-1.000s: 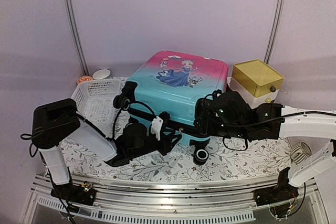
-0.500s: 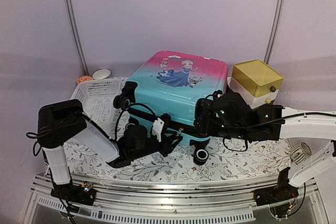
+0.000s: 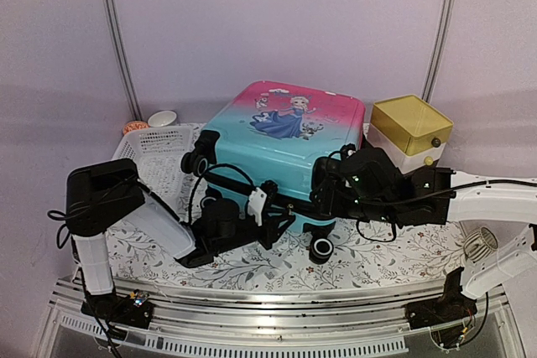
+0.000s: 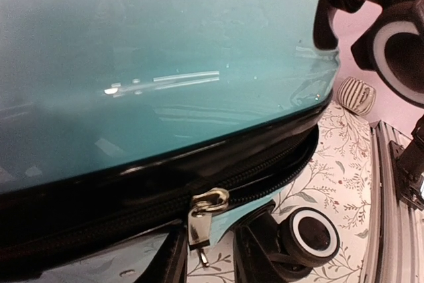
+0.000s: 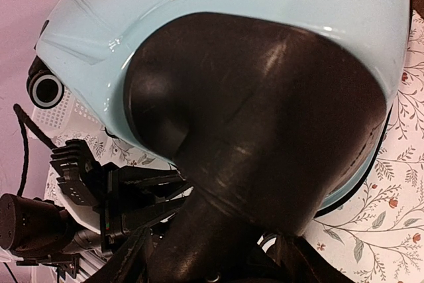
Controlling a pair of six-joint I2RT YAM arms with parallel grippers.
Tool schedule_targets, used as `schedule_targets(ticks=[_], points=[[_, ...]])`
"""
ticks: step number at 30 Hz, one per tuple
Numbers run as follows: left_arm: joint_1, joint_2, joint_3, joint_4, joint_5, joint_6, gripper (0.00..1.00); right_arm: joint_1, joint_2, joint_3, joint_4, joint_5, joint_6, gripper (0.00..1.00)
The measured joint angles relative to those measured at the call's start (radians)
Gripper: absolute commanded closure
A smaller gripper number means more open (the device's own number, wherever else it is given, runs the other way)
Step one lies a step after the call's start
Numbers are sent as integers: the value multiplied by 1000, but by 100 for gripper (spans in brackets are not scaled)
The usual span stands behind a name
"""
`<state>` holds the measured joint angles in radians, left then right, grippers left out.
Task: Open, take out, and arrange the luggage
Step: Unzip the zipper of the luggage.
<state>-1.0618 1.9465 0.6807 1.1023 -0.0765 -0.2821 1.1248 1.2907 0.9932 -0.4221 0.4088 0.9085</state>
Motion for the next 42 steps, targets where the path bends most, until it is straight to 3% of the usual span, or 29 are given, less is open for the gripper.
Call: schedule_targets(ticks=[11, 25, 42], points=[[-2, 46, 39, -32, 2, 2, 100, 0, -11, -21, 5, 0, 0, 69], [-8, -27, -41, -42, -129, -5, 100, 0, -54, -72, 36, 6, 18, 70], [60, -190, -144, -214, -348, -112, 100, 0, -75, -84, 23, 38, 37, 71]])
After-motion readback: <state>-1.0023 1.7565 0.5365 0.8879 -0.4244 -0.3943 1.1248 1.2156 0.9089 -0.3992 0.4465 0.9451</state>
